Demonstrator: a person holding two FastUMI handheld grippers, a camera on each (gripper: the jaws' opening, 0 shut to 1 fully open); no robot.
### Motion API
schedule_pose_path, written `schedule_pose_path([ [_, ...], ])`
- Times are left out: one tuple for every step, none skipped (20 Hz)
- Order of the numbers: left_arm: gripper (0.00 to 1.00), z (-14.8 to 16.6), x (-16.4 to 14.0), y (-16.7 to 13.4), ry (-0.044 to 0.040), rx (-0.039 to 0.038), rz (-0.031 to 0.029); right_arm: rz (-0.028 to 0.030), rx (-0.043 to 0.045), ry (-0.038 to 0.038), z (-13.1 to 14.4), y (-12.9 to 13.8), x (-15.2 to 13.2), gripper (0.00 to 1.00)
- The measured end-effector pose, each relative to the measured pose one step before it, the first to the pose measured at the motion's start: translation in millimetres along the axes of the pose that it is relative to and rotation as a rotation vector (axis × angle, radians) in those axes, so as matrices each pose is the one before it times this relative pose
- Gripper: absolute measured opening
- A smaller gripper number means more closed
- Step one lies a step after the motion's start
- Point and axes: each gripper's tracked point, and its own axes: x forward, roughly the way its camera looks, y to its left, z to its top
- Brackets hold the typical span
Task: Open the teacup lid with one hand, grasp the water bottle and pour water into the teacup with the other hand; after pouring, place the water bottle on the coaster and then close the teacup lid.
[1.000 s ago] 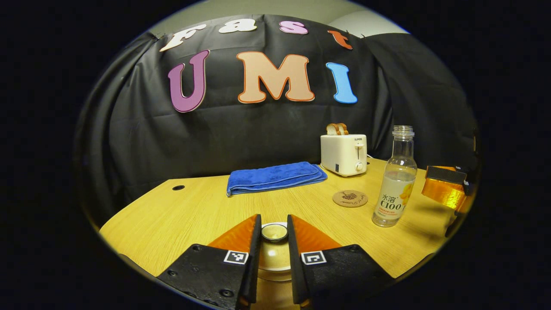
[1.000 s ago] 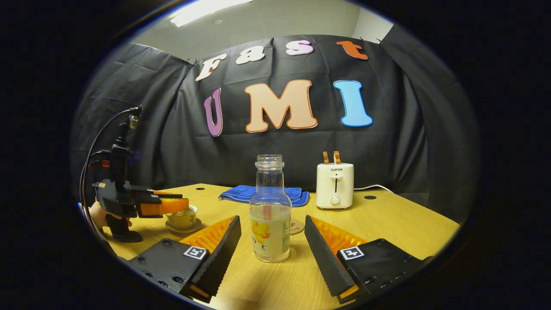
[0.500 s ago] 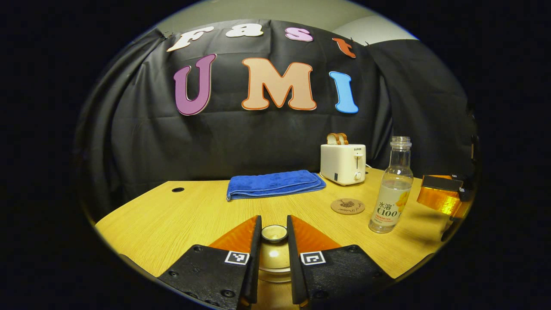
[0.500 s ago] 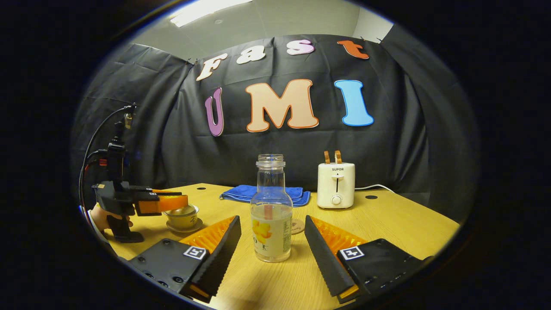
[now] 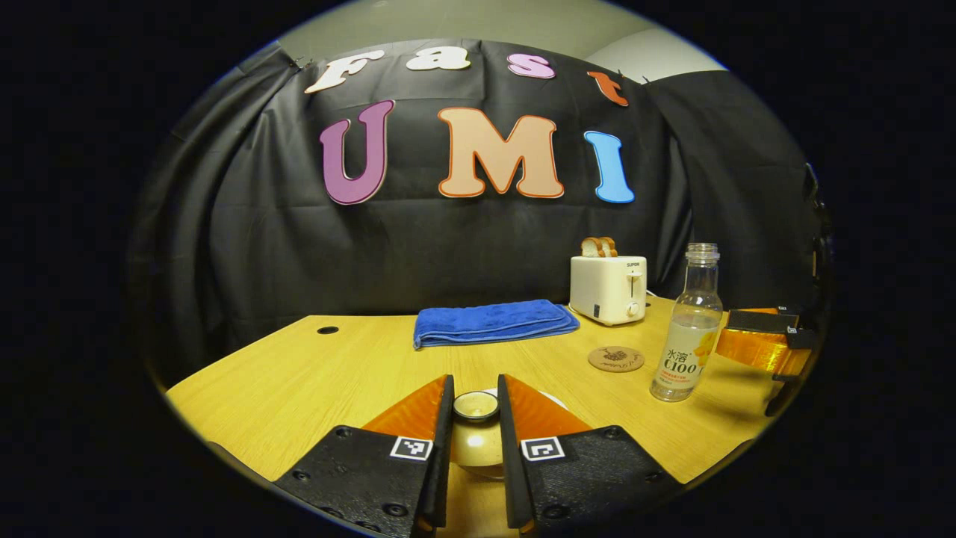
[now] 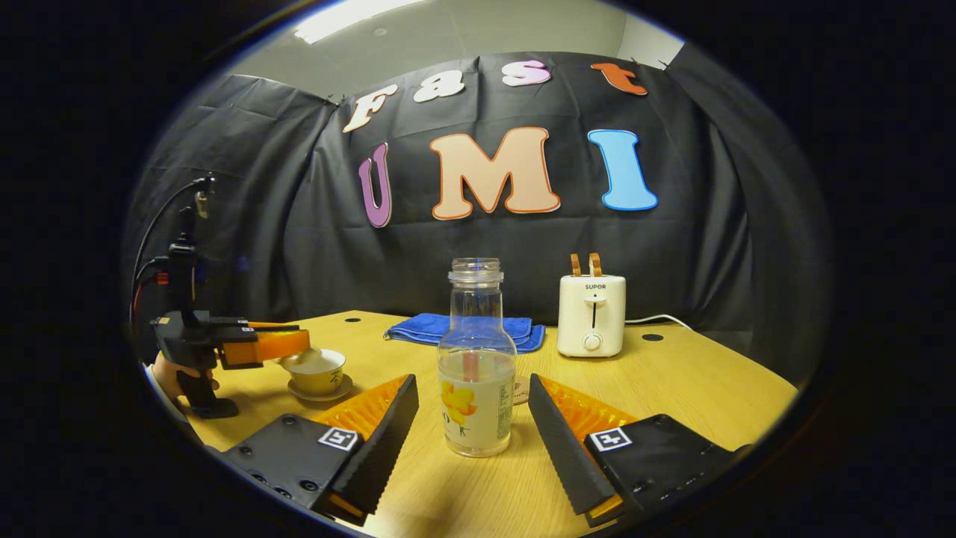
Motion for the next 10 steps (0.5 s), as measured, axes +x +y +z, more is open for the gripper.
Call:
schedule_pose_path([
  [0.28, -0.14, -3.19, 4.75, -0.00300, -0.00432, 0.00805, -0.00191, -0.00228, 0.01125, -1.39, 0.56, 3.96, 0.95],
  [0.28, 0.88, -1.92, 3.15, -0.00220, -0.00419, 0.00628, -0.00213, -0.00389, 0.01567, -2.73, 0.85, 4.31, 0.95],
  [0.28, -1.11, -2.88, 3.88, -0.00106, -0.00392, 0.00658, -0.00847, -0.00258, 0.01219, -2.23, -0.61, 2.68, 0.96],
  [0.28, 1.23, -3.05, 4.20, -0.00440, -0.00168, 0.00434, -0.00571, -0.00241, 0.00995, -0.37, -0.01, 1.80, 0.92],
  [0.28, 0.50, -3.07, 2.76, -0.00307, -0.00219, 0.00393, -0.00522, -0.00098, 0.00946, -0.68, 0.49, 0.82, 0.96],
  [0.27, -0.24, -1.50, 2.45, -0.00140, -0.00179, 0.00324, -0.00341, -0.00131, 0.01007, -1.08, 0.48, 2.38, 0.99],
  [0.27, -0.20, -1.99, 3.20, -0.00244, -0.00140, 0.00194, -0.00265, -0.00178, 0.01006, -2.22, -0.86, 3.46, 0.95],
  [0.28, 0.61, -1.06, 2.59, -0.00318, -0.00162, 0.00180, -0.00407, -0.00176, 0.00853, -1.01, -0.83, 2.71, 0.92],
  [0.28, -0.04, -2.38, 2.62, -0.00211, 0.00119, 0.00216, -0.00393, -0.00191, 0.00786, -0.80, 1.14, 2.54, 0.95],
  [0.28, 0.92, -1.55, 2.37, -0.00425, 0.00261, 0.00289, -0.00376, -0.00241, 0.00932, -1.02, -0.05, 1.46, 0.92],
])
